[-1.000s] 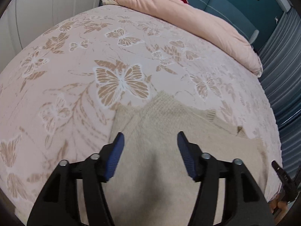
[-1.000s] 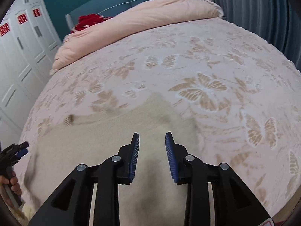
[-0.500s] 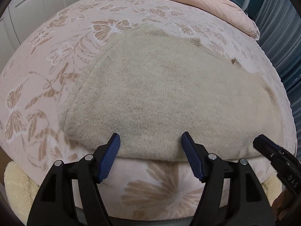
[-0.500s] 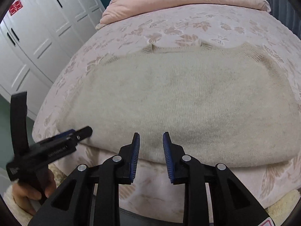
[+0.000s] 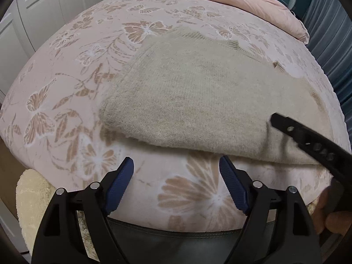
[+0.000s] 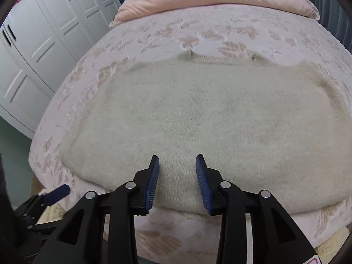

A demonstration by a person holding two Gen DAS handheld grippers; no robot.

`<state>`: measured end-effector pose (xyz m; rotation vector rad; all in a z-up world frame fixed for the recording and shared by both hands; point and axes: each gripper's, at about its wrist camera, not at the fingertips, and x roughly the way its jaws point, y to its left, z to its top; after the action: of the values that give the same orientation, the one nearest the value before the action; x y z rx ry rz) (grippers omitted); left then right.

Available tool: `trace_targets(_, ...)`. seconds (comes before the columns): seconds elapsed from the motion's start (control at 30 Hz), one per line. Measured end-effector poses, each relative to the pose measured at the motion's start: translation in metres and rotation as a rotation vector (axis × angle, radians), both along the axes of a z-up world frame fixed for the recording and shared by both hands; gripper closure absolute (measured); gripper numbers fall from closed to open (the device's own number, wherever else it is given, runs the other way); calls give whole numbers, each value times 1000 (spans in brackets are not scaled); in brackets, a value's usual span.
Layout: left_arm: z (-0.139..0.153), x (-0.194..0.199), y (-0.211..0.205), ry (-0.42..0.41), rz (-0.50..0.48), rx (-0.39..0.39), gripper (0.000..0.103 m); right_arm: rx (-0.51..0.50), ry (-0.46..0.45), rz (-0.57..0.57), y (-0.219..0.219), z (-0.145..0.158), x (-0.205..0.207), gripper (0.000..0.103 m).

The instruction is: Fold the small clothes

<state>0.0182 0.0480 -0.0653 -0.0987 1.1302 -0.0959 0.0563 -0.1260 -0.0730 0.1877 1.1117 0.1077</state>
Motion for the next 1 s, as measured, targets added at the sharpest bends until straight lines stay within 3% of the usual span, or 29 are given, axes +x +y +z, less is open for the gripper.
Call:
trace_targets(0.03,2,-2,1,-3,-1,-3,25,-37,28,21,6,-13,3,65)
trace_targets(0.1,5,-4,0,-5,-5,22,25,-110,-13,46,17,-9,-1,63)
trace_targets(0.23,8,-9,2,-12,-15,55,20,12,-57,0,4,24,-2,62)
trace_targets(0.33,11,-7,0,-22,-20,62,20,-15,-73,-87,-20,25,-3,48)
trace_targets(0.4,13,-6,-1,-25,-23,56,19,-135,0,-90,-30,-1,-6,50)
trace_targets(0.43,14,-6,-1,-26,-22,52,19,-143,4,-60,-33,-9,-12,51)
trace_targets(0.53,13,-6,-4,-23,-33,59,17,-118,-62,-61,-45,8,-42,53)
trace_targets(0.7,7,-8,-4,6,-18,18,17,-114,-154,-283,-129,32,-74,53)
trace_targets(0.77,12,-7,-8,-8,-22,-16,17,-144,-130,-370,-169,27,-79,61)
trace_targets(0.8,15,-5,-14,-22,-31,-22,17,-121,-112,-414,-188,24,-83,71)
trace_targets(0.87,23,3,-29,-54,-61,-1,17,-26,-104,-478,-215,21,-90,83)
trace_targets(0.93,28,15,-47,-86,-87,26,16,-29,-121,-473,-221,22,-92,97)
trace_targets(1.0,22,29,-61,-75,-98,49,16,-61,-139,-442,-218,23,-90,97)
